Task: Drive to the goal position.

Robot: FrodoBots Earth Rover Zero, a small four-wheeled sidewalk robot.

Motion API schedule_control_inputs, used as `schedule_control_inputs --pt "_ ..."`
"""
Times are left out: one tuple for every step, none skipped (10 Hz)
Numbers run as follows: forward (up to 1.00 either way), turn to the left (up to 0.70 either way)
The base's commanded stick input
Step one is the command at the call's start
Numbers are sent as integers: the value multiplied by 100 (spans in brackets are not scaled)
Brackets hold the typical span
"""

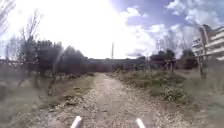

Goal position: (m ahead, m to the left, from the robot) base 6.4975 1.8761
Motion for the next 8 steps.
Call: schedule_control_inputs --pt "85 0" --pt "85 0" --pt "85 0" --pt "85 0" --pt "85 0" --pt "85 0" --pt "85 0" --pt "85 0"
